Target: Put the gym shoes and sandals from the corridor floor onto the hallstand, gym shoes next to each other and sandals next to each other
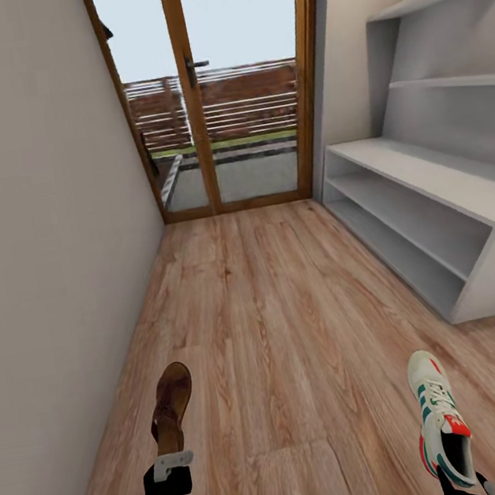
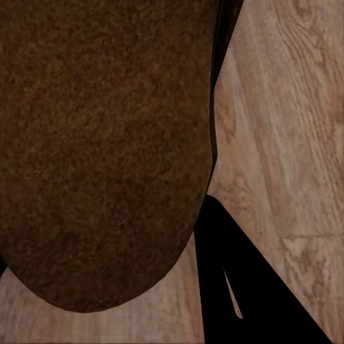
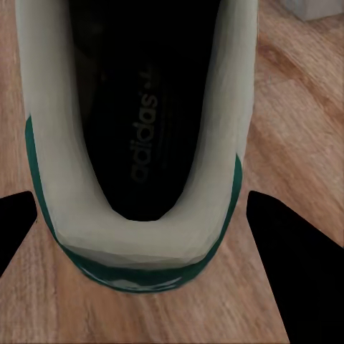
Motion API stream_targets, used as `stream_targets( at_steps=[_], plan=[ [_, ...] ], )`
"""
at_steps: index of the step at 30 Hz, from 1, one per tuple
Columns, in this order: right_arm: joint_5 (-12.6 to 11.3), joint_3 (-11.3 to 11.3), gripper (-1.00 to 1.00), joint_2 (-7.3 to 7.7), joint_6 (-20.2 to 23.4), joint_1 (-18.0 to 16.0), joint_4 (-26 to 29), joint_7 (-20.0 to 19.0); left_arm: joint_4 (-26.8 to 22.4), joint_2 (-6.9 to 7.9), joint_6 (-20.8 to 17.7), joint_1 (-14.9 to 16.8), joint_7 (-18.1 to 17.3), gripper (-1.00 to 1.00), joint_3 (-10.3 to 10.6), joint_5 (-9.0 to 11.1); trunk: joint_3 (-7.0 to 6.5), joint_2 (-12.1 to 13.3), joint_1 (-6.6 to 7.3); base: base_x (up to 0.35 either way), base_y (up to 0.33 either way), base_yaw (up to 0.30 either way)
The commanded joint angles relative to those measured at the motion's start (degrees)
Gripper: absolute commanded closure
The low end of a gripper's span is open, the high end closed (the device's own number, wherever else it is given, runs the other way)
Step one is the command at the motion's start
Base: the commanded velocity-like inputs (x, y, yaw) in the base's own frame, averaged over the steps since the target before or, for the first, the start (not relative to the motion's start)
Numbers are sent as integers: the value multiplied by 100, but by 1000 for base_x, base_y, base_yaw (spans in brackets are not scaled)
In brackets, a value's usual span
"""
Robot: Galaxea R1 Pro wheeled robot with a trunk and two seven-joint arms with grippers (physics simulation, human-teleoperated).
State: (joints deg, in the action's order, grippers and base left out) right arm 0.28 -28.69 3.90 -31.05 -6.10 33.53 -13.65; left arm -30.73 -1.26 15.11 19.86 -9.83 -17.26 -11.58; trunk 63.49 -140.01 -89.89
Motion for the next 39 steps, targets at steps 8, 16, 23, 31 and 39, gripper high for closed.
stream_targets(
  at_steps=[8, 16, 23, 31, 39],
  plan=[
    [-2, -32, 100, -3, -15, -5, -3, -50, 7, -6, 18, 4, -36, 100, -49, -72, 4, -2, -2, 335, 0, 0],
    [-2, -32, 100, -3, -15, -5, -4, -50, 3, -6, 18, 3, -36, 100, -49, -72, 4, -2, -2, 335, 0, 0],
    [1, -32, 100, -3, -15, -5, -9, -48, -3, -6, 18, 0, -36, 100, -49, -72, 4, -2, -2, 335, 0, 0],
    [7, -27, 100, -12, -15, -5, -13, -43, -1, -13, 18, 1, -36, 100, -49, -72, 4, -2, -2, 335, 0, 0],
    [7, -26, 100, -12, -15, -5, -13, -42, -9, -14, 18, 0, -36, 100, -49, -72, 4, -2, -2, 335, 0, 0]
  ],
)
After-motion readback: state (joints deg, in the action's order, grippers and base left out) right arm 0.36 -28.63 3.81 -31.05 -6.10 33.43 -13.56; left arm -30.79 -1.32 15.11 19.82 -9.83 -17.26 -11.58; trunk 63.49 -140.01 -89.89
